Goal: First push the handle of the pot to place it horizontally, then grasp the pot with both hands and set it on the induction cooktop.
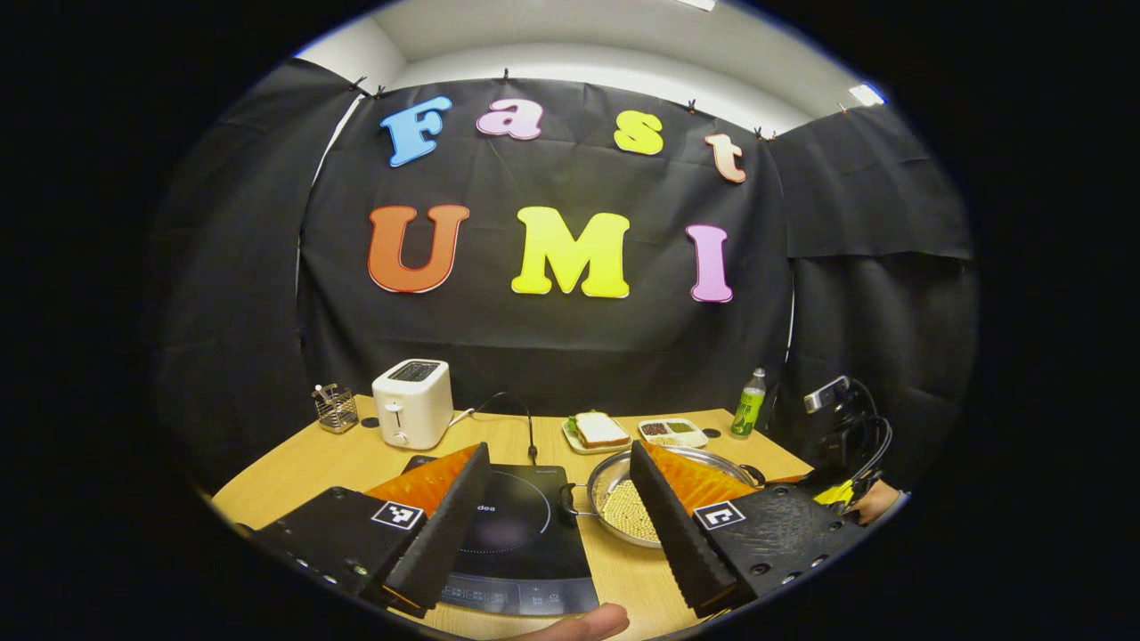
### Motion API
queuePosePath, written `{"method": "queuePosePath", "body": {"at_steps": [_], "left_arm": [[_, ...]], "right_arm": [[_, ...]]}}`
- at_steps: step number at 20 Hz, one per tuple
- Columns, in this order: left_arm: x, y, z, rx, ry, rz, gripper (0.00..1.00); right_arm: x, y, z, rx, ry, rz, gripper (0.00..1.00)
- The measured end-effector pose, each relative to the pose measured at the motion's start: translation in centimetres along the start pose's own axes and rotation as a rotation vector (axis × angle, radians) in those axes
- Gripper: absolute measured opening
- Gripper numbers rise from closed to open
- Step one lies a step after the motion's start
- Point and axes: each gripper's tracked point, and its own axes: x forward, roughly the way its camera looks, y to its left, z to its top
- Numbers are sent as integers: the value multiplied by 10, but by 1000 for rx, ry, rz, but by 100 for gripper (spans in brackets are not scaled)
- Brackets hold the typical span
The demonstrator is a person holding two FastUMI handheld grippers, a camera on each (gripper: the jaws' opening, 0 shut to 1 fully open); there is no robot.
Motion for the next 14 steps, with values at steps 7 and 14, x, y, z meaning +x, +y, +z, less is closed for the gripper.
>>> {"method": "queuePosePath", "body": {"at_steps": [7, 14], "left_arm": [[55, -14, -68, -12, 159, -28, 96], [104, -25, -105, -16, 270, -48, 96]], "right_arm": [[-14, -9, 19, 26, -87, -49, 82], [0, -8, 27, 88, -70, 6, 83]]}}
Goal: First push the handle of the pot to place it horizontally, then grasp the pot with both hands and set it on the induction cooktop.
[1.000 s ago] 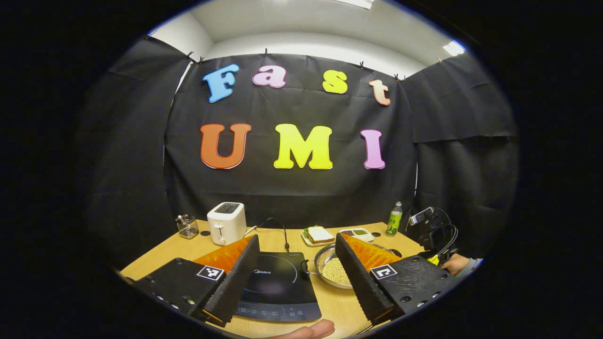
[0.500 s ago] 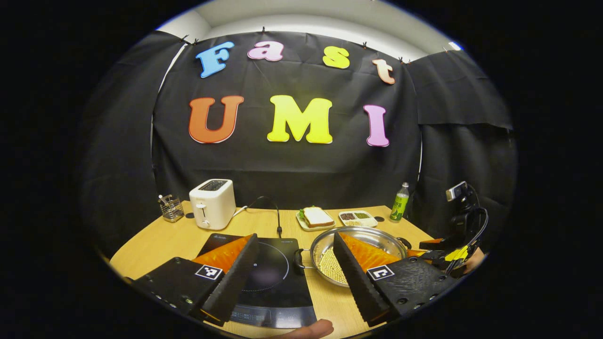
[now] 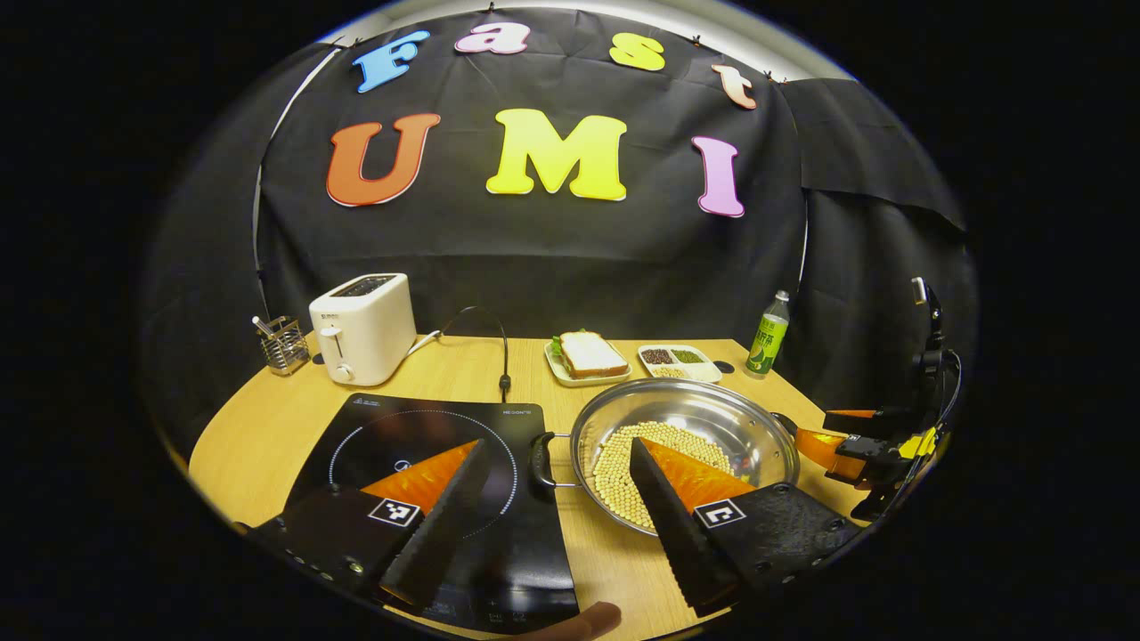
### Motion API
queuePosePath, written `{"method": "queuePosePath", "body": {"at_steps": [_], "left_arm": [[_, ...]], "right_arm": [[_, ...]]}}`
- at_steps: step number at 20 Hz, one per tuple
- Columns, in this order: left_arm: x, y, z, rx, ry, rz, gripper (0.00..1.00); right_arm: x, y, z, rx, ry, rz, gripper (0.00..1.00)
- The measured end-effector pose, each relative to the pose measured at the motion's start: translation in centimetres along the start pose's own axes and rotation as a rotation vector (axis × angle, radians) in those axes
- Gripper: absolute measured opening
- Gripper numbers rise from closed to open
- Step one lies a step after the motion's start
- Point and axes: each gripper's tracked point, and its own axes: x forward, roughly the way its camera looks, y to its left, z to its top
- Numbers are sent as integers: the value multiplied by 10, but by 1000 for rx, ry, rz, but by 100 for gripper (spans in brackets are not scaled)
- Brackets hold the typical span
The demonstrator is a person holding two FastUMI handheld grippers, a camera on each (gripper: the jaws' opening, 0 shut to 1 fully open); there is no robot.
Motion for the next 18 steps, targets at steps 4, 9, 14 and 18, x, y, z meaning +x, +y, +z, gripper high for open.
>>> {"method": "queuePosePath", "body": {"at_steps": [4, 9, 14, 18], "left_arm": [[30, 5, -17, 6, 76, 17, 96], [65, 10, -41, 9, 174, 32, 96], [87, 13, -58, -14, 233, 24, 87], [96, 14, -63, 4, 238, 26, 66]], "right_arm": [[14, 3, 3, 33, 7, 23, 83], [30, -2, 3, 50, 5, 4, 83], [45, 5, -6, 102, 48, 15, 85], [50, 4, -10, 119, 60, 5, 86]]}}
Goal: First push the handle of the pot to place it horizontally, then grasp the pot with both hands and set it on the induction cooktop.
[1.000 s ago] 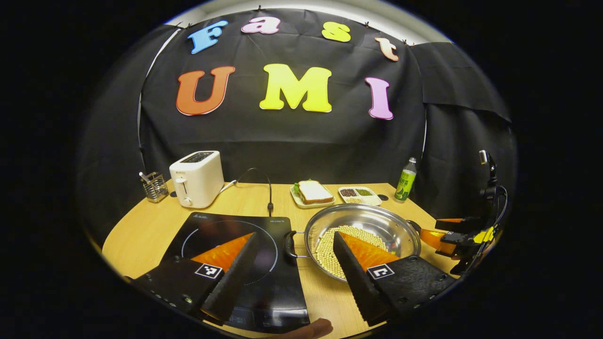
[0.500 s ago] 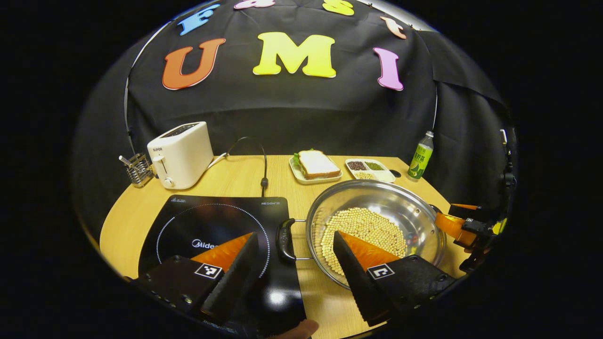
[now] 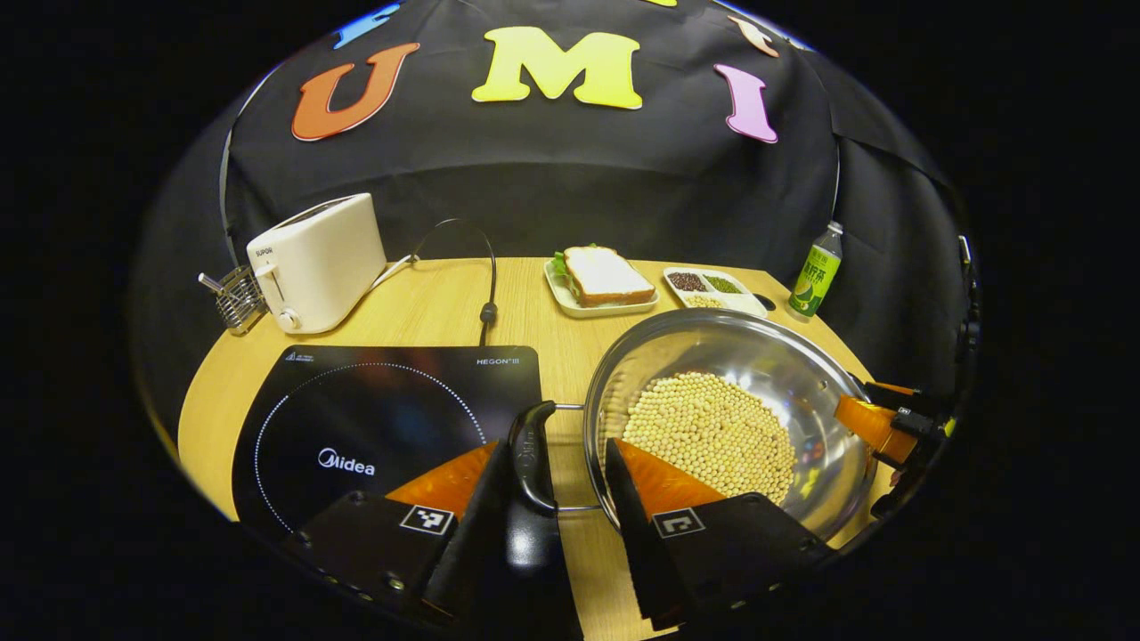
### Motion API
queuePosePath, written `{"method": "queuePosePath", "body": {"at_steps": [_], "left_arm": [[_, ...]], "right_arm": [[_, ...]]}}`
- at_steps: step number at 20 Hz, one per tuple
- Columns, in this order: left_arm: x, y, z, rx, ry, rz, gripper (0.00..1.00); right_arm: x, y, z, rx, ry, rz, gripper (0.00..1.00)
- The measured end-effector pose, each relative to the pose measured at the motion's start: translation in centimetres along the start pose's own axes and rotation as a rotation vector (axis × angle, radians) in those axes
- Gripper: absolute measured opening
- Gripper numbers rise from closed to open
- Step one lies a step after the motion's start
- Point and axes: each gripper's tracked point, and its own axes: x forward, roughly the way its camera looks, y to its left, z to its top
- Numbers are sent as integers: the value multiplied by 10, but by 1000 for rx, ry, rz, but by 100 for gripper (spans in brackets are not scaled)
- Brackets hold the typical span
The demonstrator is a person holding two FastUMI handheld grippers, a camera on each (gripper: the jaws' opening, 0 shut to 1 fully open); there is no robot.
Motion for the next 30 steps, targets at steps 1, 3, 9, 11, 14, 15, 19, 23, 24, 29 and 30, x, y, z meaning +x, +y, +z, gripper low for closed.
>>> {"method": "queuePosePath", "body": {"at_steps": [1, 3, 9, 11, 14, 15, 19, 23, 24, 29, 30], "left_arm": [[0, 0, -1, -9, 4, -1, 65], [2, 0, 0, -20, 4, -4, 63], [3, 2, -1, -20, -5, -7, 58], [2, 1, 0, -14, -8, -6, 58], [0, 1, -3, -2, 2, -3, 55], [-2, 2, -4, 1, 4, 1, 55], [-9, 1, -8, 1, -4, 11, 55], [-23, 0, -3, 5, -23, 4, 54], [-28, 0, 0, 9, -33, 5, 54], [-60, 6, 11, 15, -64, 15, 54], [-68, 8, 14, 10, -75, 15, 55]], "right_arm": [[0, 0, 0, 4, -4, 4, 85], [0, 4, -2, 9, 2, 19, 81], [1, 1, -1, 25, -2, -37, 69], [1, 1, 0, 29, -1, -44, 67], [-2, 2, -2, 47, 0, -48, 65], [-3, 2, -3, 44, 10, -48, 63], [-10, 2, -6, 47, 24, -49, 61], [-24, 2, -4, 46, 22, -56, 60], [-29, 3, -1, 45, 16, -56, 61], [-58, 15, 13, 35, -13, -52, 61], [-65, 19, 16, 30, -19, -50, 61]]}}
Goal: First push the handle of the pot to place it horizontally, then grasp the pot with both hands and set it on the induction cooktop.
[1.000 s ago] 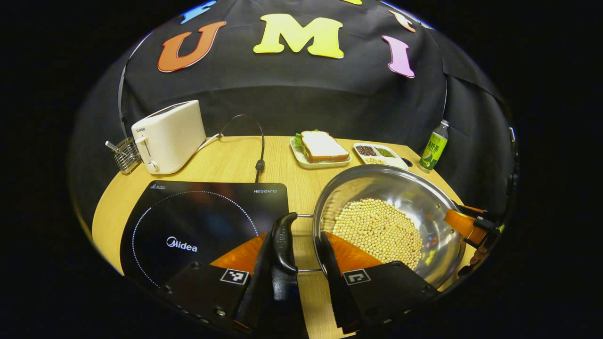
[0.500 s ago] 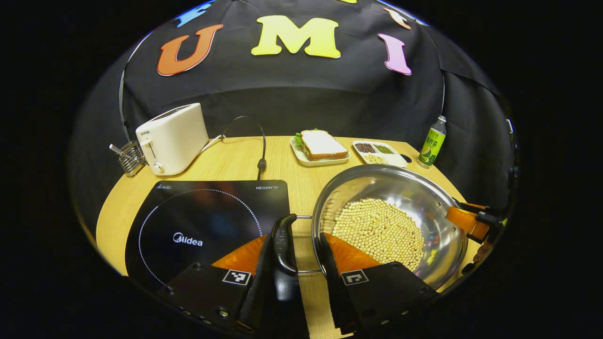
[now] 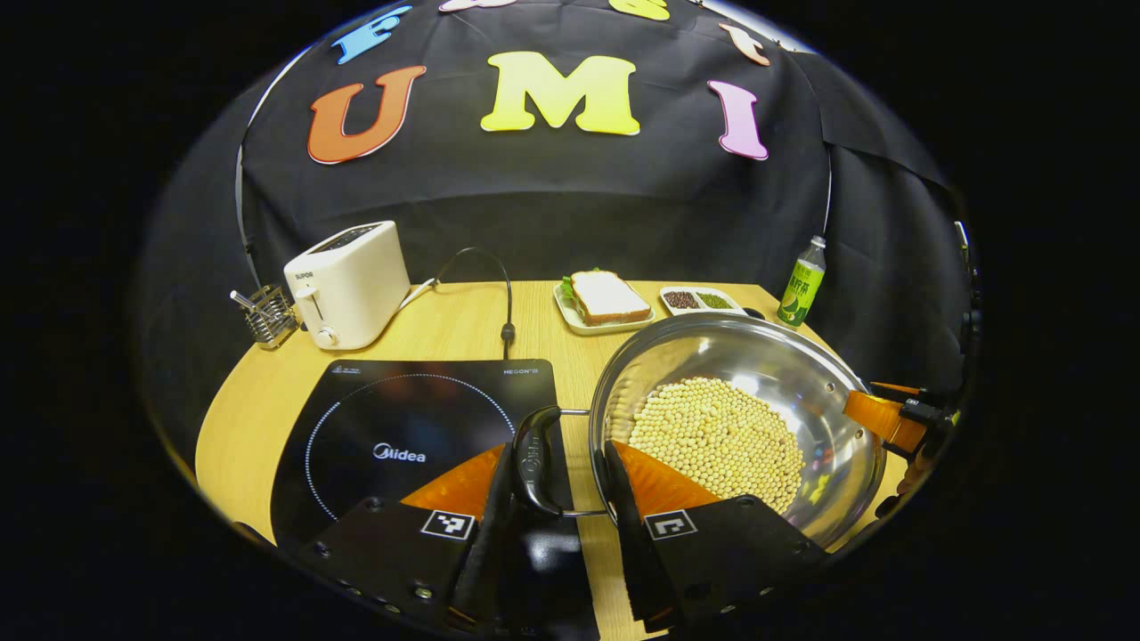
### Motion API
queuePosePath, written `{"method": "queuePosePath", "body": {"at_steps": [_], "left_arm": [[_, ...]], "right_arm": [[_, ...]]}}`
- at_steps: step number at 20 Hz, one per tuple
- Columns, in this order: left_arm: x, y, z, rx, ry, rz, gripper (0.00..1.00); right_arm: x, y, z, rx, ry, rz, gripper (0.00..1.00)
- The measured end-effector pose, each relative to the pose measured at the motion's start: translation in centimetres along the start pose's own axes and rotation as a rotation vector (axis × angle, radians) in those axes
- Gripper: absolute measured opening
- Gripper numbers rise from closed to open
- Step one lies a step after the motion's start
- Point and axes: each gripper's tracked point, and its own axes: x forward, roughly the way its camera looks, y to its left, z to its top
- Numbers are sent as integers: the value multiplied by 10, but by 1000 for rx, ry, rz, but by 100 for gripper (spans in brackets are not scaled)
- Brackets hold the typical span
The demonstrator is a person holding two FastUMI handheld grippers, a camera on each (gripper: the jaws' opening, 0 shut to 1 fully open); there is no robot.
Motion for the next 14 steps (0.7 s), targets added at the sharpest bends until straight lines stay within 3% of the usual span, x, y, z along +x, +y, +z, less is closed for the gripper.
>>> {"method": "queuePosePath", "body": {"at_steps": [7, 14], "left_arm": [[-61, 28, 13, -31, -50, 4, 54], [-119, 86, 27, -59, -100, 46, 53]], "right_arm": [[-58, 35, 22, -32, -50, 13, 60], [-98, 98, 38, -53, -73, 60, 60]]}}
